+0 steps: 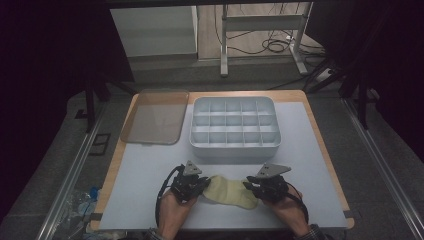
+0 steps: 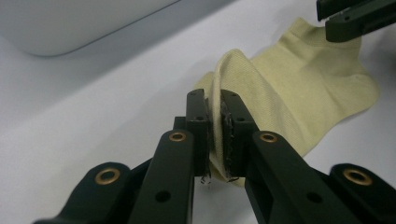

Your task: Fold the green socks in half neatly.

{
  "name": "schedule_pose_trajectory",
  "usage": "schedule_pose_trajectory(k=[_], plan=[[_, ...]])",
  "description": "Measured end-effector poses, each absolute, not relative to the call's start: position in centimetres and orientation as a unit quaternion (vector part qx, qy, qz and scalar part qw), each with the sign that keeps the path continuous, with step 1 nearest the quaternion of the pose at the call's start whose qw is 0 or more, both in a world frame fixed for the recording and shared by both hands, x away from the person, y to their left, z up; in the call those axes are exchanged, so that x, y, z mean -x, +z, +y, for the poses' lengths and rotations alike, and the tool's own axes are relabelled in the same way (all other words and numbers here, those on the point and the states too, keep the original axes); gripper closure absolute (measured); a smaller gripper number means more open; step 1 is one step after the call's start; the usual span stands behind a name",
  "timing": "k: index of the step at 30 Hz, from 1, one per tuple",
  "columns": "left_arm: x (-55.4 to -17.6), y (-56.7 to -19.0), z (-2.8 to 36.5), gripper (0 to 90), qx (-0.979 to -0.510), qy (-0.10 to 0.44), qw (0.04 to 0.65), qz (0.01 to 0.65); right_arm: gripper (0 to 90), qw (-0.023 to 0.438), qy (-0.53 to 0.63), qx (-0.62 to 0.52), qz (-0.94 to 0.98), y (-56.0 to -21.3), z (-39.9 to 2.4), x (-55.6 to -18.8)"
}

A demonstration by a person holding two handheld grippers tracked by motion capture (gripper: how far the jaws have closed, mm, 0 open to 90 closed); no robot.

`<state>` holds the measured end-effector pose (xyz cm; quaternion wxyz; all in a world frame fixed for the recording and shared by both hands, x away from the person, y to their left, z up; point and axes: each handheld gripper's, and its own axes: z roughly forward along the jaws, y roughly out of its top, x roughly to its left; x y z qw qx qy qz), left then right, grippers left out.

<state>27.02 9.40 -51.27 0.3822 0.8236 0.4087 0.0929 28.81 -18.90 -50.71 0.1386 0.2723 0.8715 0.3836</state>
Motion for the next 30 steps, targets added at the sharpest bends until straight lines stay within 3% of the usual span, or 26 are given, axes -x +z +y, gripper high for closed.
schedule_pose_trajectory(k=[30], plan=[[-27.7,-48.7,5.7,83.6,-0.844,0.087,0.385,0.363,62.0,0.157,0.368,-0.308,0.863,-52.3,-21.1,-29.7]])
